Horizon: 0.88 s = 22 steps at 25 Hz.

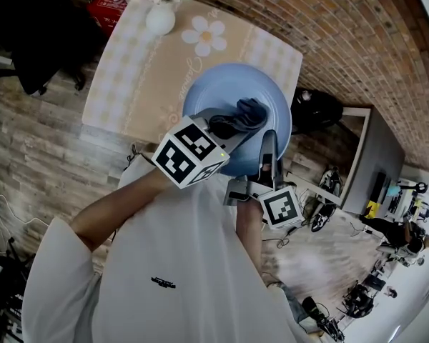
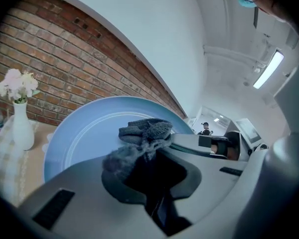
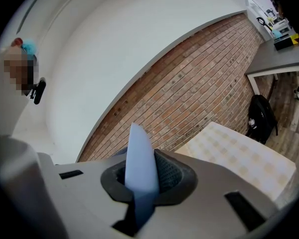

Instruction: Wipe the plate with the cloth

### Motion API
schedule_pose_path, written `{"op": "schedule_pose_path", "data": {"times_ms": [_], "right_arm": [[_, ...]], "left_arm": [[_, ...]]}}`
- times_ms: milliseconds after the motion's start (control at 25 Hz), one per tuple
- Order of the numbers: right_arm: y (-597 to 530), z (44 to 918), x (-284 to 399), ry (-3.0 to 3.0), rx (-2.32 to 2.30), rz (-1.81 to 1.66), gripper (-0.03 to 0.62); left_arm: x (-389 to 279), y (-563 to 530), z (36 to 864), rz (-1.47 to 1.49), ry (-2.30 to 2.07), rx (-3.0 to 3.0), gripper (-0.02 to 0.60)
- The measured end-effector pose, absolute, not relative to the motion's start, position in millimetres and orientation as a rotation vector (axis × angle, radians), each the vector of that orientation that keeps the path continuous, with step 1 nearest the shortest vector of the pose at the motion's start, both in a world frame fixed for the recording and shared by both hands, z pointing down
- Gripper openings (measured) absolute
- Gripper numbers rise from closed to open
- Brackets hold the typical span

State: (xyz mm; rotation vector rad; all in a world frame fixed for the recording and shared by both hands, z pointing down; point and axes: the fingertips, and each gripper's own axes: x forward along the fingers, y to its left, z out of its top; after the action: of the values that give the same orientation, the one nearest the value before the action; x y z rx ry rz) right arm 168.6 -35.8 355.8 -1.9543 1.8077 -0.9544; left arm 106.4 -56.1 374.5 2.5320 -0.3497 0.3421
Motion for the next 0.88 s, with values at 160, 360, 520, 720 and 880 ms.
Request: {"op": "schedule_pose_path", "data": {"times_ms": [160, 360, 520, 720, 880], "right_arm": [[-32.7, 355.5, 169.0, 1.800, -1.947, -0.957, 0.058], [-28.5, 357.7, 171.3, 1.794, -1.952, -0.950, 0.058], [-27.5, 356.9, 173.8, 1.800, -1.945, -0.942, 0.058], [-29.6, 353.9, 172.3, 1.788, -1.864, -0.956, 0.058], [-32.7, 351.7, 177.5, 1.836, -1.857, -0.939, 0.058]], "left_arm": [[96.1, -70.9, 381.5, 0.350, -0.409, 2.517, 0.061], [87.0, -82.6, 391.4, 0.384, -0.457, 2.530, 0.061], [83.4, -89.5, 393.0, 0.404, -0.502, 2.536, 0.061], [74.9, -101.0, 384.3, 0.383, -0.575, 2.526, 0.061], [63.9, -111.6, 374.0, 0.350, -0.617, 2.524, 0.061]]}}
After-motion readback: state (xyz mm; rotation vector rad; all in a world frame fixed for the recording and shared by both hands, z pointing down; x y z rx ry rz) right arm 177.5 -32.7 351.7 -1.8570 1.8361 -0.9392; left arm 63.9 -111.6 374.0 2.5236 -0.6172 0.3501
